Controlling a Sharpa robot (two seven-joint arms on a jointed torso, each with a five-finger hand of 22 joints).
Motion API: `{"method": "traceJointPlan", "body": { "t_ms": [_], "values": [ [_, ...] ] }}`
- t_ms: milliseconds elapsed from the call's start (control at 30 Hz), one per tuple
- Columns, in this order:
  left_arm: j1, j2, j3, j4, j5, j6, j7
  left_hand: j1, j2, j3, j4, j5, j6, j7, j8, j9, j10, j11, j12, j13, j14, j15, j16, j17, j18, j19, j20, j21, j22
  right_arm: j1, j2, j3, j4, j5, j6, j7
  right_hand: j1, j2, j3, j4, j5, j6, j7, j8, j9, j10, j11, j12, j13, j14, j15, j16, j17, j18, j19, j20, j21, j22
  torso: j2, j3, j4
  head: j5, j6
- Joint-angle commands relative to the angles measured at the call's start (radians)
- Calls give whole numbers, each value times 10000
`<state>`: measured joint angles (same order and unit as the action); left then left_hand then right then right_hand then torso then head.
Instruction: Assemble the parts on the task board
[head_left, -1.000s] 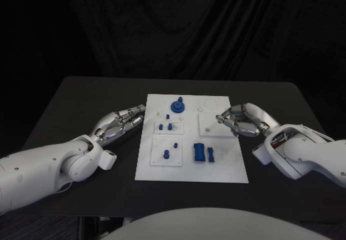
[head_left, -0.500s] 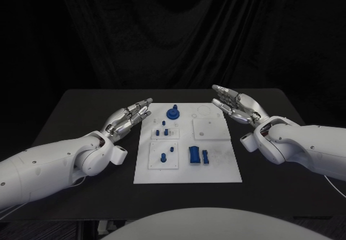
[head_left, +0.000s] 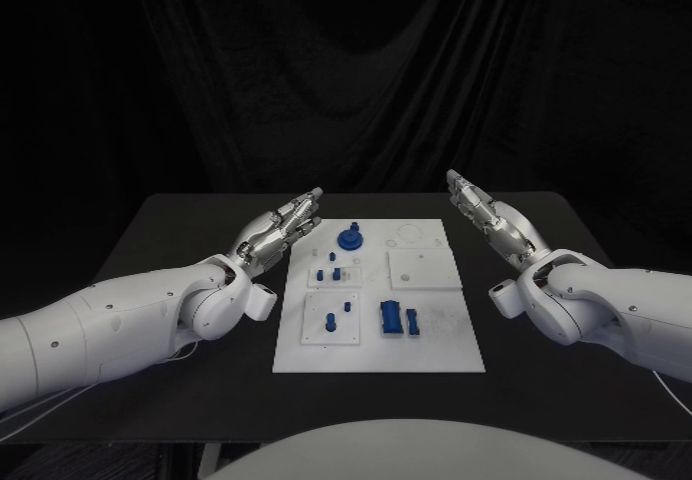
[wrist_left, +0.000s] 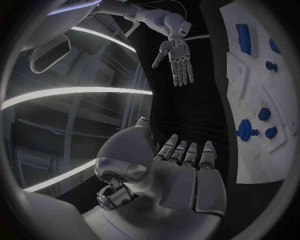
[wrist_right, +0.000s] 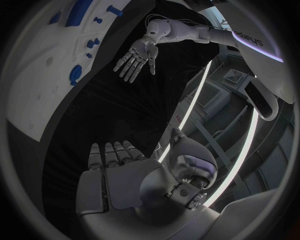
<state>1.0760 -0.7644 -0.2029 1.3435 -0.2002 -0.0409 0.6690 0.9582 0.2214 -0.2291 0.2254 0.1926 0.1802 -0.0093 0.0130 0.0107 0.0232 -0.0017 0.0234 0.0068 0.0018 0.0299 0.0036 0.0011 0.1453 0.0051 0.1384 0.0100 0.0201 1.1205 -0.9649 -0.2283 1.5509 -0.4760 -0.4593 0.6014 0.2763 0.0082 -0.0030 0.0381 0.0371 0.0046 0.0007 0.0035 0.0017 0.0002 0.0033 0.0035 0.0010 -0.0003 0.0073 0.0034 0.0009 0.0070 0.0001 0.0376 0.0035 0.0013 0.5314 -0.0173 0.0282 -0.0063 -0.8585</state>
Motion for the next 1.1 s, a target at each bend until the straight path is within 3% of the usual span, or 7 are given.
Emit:
{"method": "traceJointPlan", "body": {
  "t_ms": [33,400,433,533,633,667,1100],
  "values": [
    [-23,13,140,201,211,-736,-100,-3149,-727,754,-743,-633,-599,93,-130,-107,-232,17,-234,-68,-18,-299,-36,-11,-435,-51,-450,-100,-201,-97,195,219,53,709,-519,-161,-1152,-82,30,-381,-371,-46,-7,-35,-17,-2,-33,-35,-10,3,-73,-34,-9,-70,-1,-376,-35,-13,24,18,-29,5,282],
    [-132,-65,1008,1150,1034,-3748,-739,-5372,-1241,1278,-1266,-1081,-990,93,-130,-107,-232,17,-234,-68,-18,-299,-36,-11,-655,-51,-1384,-100,-201,-517,1338,1645,148,3508,-2307,-612,-2763,-82,30,-381,-371,-46,-7,-35,-17,-2,-33,-35,-10,3,-73,-34,-9,-70,-1,-376,-35,-13,90,116,-190,42,1747],
    [-143,-73,1099,1249,1120,-4062,-805,-5556,-1283,1323,-1311,-1113,-1015,93,-130,-107,-232,17,-234,-68,-18,-299,-36,-11,-1453,-51,-1384,-100,-201,-550,1426,1755,155,3724,-2445,-647,-2763,-82,30,-381,-371,-46,-7,-35,-17,-2,-33,-35,-10,3,-73,-34,-9,-70,-1,-376,-35,-13,96,125,-204,45,1873],
    [-182,-101,1413,1592,1418,-5152,-1036,-6053,-1397,1440,-1429,-1218,-1096,93,-130,-107,-232,17,-234,-68,-18,-299,-36,-11,-1453,-51,-1384,-100,-201,-638,1665,2054,175,4310,-2819,-741,-2763,-82,30,-381,-371,-46,-7,-35,-17,-2,-33,-35,-10,3,-73,-34,-9,-70,-1,-376,-35,-13,112,148,-243,54,2227],
    [-211,-121,1639,1839,1632,-5936,-1203,-6441,-1487,1535,-1523,-1926,-1802,93,-130,-107,-232,17,-234,-68,-18,-299,-36,-11,-1453,-51,-1384,-100,-201,-685,1792,2212,186,4622,-3018,-791,-2763,-82,30,-381,-371,-46,-7,-35,-17,-2,-33,-35,-10,3,-73,-34,-9,-70,-1,-376,-35,-13,121,162,-265,59,2435],
    [-219,-127,1701,1907,1692,-6154,-1249,-6568,-2214,1563,-1551,-1926,-1802,93,-130,-107,-232,17,-234,-68,-18,-299,-36,-11,-1453,-51,-1384,-100,-201,-694,1818,2244,188,4685,-3058,-802,-2763,-82,30,-381,-371,-46,-7,-35,-17,-2,-33,-35,-10,3,-73,-34,-9,-70,-1,-376,-35,-13,123,166,-271,61,2484],
    [-260,-156,2029,2265,2002,-7291,-1490,-7833,-2214,2291,-2254,-1926,-1802,93,-130,-107,-232,17,-234,-68,-18,-299,-36,-11,-1453,-51,-1384,-100,-201,-705,1849,2283,191,4760,-3107,-814,-2763,-82,30,-381,-371,-46,-7,-35,-17,-2,-33,-35,-10,3,-73,-34,-9,-70,-1,-376,-35,-13,128,173,-282,63,2585]
  ]
}}
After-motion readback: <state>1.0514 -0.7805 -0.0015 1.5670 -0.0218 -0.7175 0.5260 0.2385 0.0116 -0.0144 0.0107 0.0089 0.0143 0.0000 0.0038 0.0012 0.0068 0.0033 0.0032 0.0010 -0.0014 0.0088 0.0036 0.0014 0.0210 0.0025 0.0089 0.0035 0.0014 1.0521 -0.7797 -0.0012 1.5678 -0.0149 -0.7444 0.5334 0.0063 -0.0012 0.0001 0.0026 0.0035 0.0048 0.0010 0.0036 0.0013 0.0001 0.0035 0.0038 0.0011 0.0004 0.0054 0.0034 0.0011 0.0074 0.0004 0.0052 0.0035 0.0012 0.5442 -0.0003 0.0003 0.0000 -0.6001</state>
